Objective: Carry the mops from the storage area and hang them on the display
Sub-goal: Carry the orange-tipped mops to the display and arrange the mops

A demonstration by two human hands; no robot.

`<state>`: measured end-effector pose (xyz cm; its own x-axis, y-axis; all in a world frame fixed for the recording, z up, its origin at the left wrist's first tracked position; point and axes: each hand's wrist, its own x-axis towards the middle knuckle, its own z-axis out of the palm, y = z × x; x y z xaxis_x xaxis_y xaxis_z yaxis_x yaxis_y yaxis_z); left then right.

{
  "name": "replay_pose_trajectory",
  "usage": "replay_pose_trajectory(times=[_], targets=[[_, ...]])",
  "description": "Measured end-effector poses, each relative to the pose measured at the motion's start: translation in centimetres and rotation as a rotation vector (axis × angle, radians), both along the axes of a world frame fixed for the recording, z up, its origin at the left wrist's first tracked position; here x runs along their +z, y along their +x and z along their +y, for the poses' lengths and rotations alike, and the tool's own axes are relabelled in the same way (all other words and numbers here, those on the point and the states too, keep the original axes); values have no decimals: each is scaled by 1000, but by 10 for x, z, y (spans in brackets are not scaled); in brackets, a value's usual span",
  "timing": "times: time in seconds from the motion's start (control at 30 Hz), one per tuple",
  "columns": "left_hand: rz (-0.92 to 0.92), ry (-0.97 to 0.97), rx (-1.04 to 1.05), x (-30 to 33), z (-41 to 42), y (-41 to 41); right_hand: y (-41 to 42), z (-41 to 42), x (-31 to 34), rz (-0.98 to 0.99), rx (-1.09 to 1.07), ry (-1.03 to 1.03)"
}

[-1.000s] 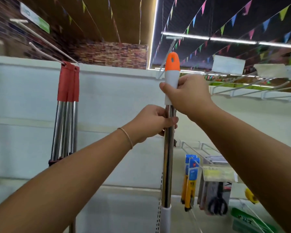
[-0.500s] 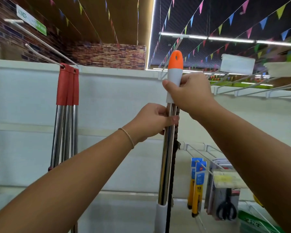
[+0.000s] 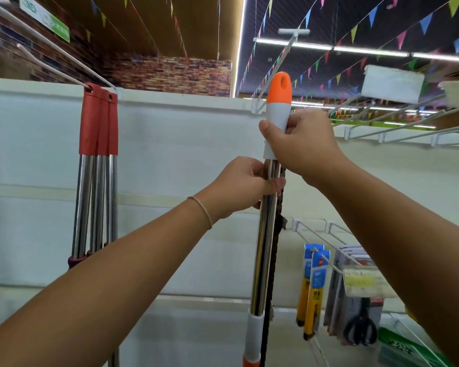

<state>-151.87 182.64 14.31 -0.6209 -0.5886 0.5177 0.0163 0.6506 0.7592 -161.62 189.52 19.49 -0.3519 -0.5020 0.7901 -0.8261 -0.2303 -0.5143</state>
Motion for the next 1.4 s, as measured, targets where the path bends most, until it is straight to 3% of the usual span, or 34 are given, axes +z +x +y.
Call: replay_pose_trajectory(times=[0.23, 0.57, 1.0, 1.4], targets=[[67, -59, 115, -6, 1, -18, -9, 2, 5, -55, 64, 43], [16, 89, -5, -3, -7, -20, -15, -12, 6, 48, -69, 106], [83, 174, 132, -40, -56, -52, -37, -72, 9, -32, -151, 211], [38, 144, 183, -33, -90, -66, -46, -110, 13, -55, -237, 267]])
